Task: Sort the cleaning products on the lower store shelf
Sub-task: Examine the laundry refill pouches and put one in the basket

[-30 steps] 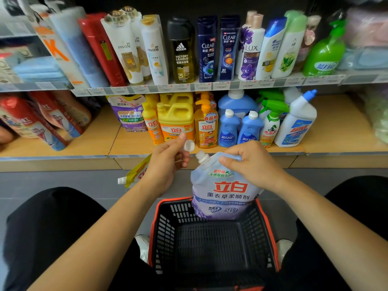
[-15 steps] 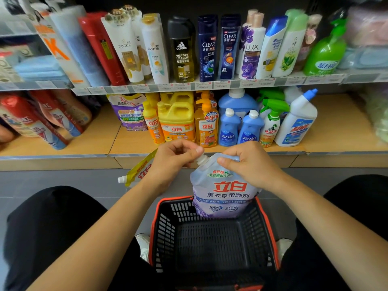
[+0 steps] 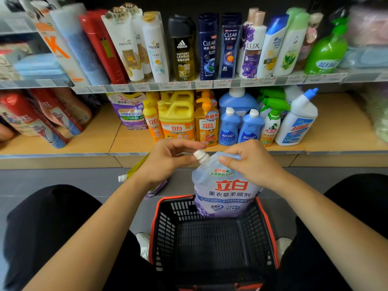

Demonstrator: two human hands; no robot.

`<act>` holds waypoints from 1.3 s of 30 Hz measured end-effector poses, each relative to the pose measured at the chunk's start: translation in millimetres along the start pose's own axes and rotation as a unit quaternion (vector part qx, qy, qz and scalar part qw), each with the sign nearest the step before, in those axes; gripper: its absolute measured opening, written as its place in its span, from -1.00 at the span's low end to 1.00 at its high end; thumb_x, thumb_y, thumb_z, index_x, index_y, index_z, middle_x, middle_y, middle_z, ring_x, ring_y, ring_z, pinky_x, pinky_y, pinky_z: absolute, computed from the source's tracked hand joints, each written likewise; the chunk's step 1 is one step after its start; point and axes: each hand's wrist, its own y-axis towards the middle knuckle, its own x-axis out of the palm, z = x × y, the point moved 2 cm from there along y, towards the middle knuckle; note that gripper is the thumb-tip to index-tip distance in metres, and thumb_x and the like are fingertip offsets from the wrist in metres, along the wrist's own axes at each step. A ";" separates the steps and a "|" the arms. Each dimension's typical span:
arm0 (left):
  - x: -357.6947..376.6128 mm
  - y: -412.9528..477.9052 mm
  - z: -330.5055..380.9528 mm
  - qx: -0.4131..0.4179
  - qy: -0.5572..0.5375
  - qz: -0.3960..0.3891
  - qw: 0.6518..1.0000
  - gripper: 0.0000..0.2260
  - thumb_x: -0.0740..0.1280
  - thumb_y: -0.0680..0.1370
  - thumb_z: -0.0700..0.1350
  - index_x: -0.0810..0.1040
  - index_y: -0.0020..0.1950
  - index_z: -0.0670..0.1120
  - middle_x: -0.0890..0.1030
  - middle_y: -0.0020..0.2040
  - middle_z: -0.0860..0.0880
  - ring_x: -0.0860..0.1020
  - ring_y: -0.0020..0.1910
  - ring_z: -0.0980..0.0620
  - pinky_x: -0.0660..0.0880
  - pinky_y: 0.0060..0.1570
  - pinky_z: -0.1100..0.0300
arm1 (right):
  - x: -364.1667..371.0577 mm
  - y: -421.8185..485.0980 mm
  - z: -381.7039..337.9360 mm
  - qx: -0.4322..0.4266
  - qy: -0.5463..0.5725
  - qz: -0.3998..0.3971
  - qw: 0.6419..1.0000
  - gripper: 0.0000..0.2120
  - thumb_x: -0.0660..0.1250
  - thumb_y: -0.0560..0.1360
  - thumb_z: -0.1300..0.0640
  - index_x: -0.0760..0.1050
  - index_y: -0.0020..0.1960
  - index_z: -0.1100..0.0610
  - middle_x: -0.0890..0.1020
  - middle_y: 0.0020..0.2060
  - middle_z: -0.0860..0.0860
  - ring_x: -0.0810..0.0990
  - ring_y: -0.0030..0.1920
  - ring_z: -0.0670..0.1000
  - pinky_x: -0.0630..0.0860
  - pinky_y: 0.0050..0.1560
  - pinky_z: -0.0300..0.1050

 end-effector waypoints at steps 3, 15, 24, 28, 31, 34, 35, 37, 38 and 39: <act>-0.7 -0.2 -2.5 -0.001 -0.043 -0.002 0.999 -0.69 0.36 0.51 -0.44 0.64 0.20 -0.20 0.68 0.21 -0.17 0.62 0.26 -0.15 0.56 0.26 0.00 | 0.5 0.7 -0.4 -0.004 -0.001 0.005 1.000 -0.76 0.39 0.58 0.06 0.69 -0.15 0.19 0.66 -0.32 0.14 0.62 -0.23 0.17 0.50 -0.22 0.11; -1.2 0.0 -7.4 -0.022 0.000 0.000 1.000 -0.61 0.45 0.46 -0.34 0.64 0.27 -0.10 0.69 0.19 -0.09 0.63 0.21 -0.07 0.62 0.09 0.08 | 2.8 1.9 -1.0 0.009 0.009 0.003 1.000 -0.83 0.41 0.57 0.08 0.73 -0.05 0.15 0.71 -0.25 -0.02 0.66 -0.18 0.02 0.54 -0.17 0.01; 0.2 -0.9 -4.5 0.024 0.056 0.056 0.997 -0.62 0.31 0.43 -0.37 0.69 0.16 -0.09 0.71 0.14 -0.04 0.63 0.22 -0.02 0.59 0.17 0.03 | 3.4 1.9 -0.7 0.006 0.006 0.005 1.000 -0.80 0.41 0.57 0.07 0.71 -0.11 0.16 0.69 -0.28 0.05 0.65 -0.19 0.08 0.55 -0.15 0.09; 1.9 0.6 -2.5 -0.006 0.087 0.108 0.990 -0.88 0.50 0.49 -0.09 0.73 0.00 -0.07 0.74 -0.11 -0.04 0.67 -0.11 -0.01 0.61 -0.09 0.00 | 4.2 2.7 -0.6 0.001 0.004 0.001 1.000 -0.77 0.41 0.57 0.07 0.67 -0.19 0.18 0.65 -0.34 0.08 0.61 -0.25 0.10 0.51 -0.19 0.09; 5.6 0.3 -7.5 -0.001 0.130 0.100 0.986 -0.78 0.54 0.46 -0.02 0.74 -0.02 -0.15 0.73 -0.17 -0.10 0.67 -0.13 -0.21 0.62 -0.06 -0.22 | 3.4 3.0 0.3 0.000 0.006 0.000 1.000 -0.76 0.40 0.57 0.07 0.68 -0.18 0.18 0.65 -0.33 0.10 0.61 -0.25 0.11 0.52 -0.20 0.10; 2.6 -0.1 -7.5 -0.010 0.084 0.048 0.995 -0.70 0.46 0.50 -0.33 0.68 0.21 -0.16 0.73 0.09 -0.09 0.68 0.08 -0.14 0.60 0.15 -0.14 | 3.0 3.0 0.4 0.004 0.007 0.002 1.000 -0.77 0.40 0.57 0.06 0.69 -0.14 0.19 0.68 -0.30 0.10 0.63 -0.22 0.10 0.54 -0.17 0.10; 2.1 0.0 -7.1 -0.011 0.086 0.045 0.995 -0.65 0.42 0.48 -0.34 0.66 0.25 -0.14 0.72 0.13 -0.06 0.67 0.11 -0.07 0.60 0.17 -0.08 | 3.3 3.3 0.1 0.003 0.003 0.000 1.000 -0.75 0.40 0.58 0.06 0.68 -0.18 0.19 0.66 -0.33 0.11 0.62 -0.24 0.12 0.53 -0.19 0.11; 2.4 1.2 -10.0 -0.015 0.095 0.072 0.993 -0.73 0.45 0.49 -0.20 0.69 0.19 -0.10 0.74 0.04 -0.05 0.68 0.07 -0.05 0.61 0.11 -0.13 | 3.7 3.8 -0.5 0.002 0.000 -0.003 1.000 -0.72 0.40 0.57 0.06 0.61 -0.31 0.07 0.59 -0.41 0.06 0.56 -0.31 0.09 0.48 -0.23 0.08; 4.2 1.3 -9.3 -0.015 0.100 0.093 0.991 -0.81 0.51 0.51 -0.09 0.72 0.09 -0.10 0.74 -0.06 -0.08 0.69 -0.02 -0.11 0.60 0.04 -0.23 | 3.8 3.8 -1.1 0.003 0.001 -0.004 1.000 -0.68 0.40 0.57 0.07 0.55 -0.36 -0.02 0.56 -0.44 0.01 0.53 -0.34 0.03 0.46 -0.24 0.07; 5.9 1.6 -9.5 -0.009 0.108 0.109 0.988 -0.80 0.53 0.49 0.01 0.74 -0.01 -0.11 0.73 -0.16 -0.11 0.67 -0.11 -0.18 0.59 -0.05 -0.28 | 4.0 4.1 -1.7 0.004 0.002 -0.006 1.000 -0.64 0.41 0.57 0.07 0.50 -0.39 -0.09 0.54 -0.45 -0.03 0.52 -0.35 -0.01 0.45 -0.25 0.05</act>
